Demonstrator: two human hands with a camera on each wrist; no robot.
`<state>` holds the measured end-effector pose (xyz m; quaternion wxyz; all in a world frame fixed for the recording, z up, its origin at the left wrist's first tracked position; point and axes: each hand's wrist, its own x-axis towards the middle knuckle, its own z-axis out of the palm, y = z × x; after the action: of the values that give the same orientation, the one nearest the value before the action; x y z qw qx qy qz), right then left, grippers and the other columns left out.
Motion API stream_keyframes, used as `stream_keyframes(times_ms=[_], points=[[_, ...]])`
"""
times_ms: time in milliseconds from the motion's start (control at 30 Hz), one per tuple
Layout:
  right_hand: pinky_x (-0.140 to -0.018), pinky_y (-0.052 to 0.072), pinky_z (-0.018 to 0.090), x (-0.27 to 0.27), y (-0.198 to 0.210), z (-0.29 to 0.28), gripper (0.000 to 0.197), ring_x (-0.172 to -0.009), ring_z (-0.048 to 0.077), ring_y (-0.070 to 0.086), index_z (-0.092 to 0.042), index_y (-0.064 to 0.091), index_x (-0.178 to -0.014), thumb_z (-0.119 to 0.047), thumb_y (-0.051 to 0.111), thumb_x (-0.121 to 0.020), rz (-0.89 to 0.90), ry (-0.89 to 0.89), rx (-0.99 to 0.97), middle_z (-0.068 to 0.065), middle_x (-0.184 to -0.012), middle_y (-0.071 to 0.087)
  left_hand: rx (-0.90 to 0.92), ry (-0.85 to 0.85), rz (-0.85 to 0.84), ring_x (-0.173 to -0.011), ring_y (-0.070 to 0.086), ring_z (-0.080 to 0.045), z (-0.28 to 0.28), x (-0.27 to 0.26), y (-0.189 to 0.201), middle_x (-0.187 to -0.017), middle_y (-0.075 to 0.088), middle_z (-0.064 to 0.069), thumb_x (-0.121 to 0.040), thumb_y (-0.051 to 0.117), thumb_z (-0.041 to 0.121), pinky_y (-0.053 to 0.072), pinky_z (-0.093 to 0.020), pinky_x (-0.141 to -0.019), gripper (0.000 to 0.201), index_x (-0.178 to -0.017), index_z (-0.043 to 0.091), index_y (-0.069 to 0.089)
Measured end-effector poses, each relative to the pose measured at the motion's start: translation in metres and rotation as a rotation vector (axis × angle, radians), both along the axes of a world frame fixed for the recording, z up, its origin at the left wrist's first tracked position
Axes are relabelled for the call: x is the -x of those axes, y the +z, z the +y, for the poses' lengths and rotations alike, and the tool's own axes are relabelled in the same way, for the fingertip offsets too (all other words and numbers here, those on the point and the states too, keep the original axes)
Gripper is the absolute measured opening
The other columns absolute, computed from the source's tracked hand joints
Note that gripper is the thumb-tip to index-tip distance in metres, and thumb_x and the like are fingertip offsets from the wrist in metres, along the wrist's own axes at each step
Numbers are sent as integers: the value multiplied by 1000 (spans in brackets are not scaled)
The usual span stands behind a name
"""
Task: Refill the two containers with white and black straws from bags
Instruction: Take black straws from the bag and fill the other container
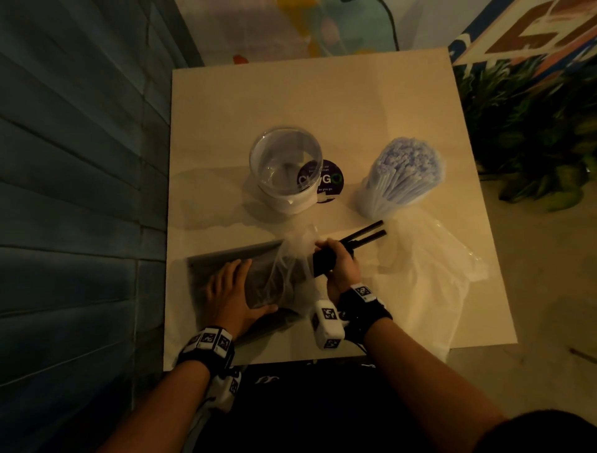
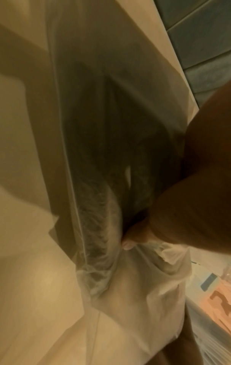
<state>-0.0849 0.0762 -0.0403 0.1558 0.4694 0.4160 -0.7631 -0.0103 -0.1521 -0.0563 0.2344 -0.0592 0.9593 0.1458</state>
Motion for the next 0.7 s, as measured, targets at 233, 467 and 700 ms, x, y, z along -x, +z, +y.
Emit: stream_keyframes(times_ms=[233,467,700], points=[[-87,55,48,8,27,22,13,-75,30,65,-8,62,-87,-19,65,-94,241,-94,17,13,-74,63,-26,11,-14,-148,12,-20,0,1,-1,-159,16,3,-50,46,93,12,-49,-119,122,-152,33,16],[-69,55,43,27,100,19,15,-60,25,55,-9,61,-84,-16,62,-97,625,73,-311,8,-63,55,-67,-23,-113,-149,4,-19,-7,6,8,-161,8,3,-52,60,88,6,-46,-121,126,-153,35,7],[-64,50,47,47,178,30,19,-57,28,53,-15,60,-79,-14,59,-98,958,143,-468,7,-62,55,-493,210,-154,-142,26,-15,3,21,58,-158,20,8,-55,73,76,26,-39,-115,117,-151,36,21]])
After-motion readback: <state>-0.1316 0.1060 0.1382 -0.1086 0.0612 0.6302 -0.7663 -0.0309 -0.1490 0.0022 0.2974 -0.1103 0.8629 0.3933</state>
